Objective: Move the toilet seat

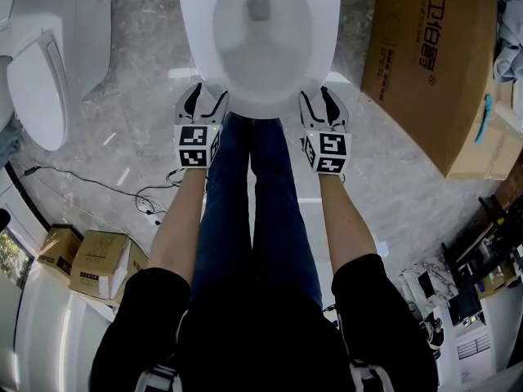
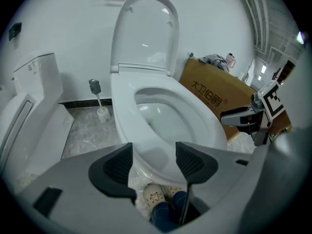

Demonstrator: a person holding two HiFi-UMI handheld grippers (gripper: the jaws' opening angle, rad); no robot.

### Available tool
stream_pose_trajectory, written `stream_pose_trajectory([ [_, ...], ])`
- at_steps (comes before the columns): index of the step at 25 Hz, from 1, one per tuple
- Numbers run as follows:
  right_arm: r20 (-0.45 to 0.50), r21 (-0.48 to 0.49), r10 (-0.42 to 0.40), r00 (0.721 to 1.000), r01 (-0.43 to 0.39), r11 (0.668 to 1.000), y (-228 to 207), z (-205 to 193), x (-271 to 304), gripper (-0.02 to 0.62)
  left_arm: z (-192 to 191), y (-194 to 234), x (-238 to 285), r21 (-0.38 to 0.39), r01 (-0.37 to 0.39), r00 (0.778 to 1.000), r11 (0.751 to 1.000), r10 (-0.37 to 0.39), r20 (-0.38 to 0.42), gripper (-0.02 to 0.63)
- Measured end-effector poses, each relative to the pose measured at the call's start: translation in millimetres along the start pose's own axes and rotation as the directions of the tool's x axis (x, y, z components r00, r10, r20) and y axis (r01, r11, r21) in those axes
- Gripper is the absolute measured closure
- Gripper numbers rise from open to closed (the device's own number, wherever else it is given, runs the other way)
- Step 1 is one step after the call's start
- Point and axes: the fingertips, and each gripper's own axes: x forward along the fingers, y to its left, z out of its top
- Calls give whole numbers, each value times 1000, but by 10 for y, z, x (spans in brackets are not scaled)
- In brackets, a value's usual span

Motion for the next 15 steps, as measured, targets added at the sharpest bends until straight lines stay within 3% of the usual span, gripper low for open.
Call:
stream_pose_trajectory([
  [6,-61,83,18,998,-13,996,-5,-173,62,318,-158,-30,60,-35,18,999,999,-19,-47,294],
  [15,-133,227,67,989,-35,973,42,-378,141,304,-266,-133,119,-71,84,993,994,-89,-81,278],
])
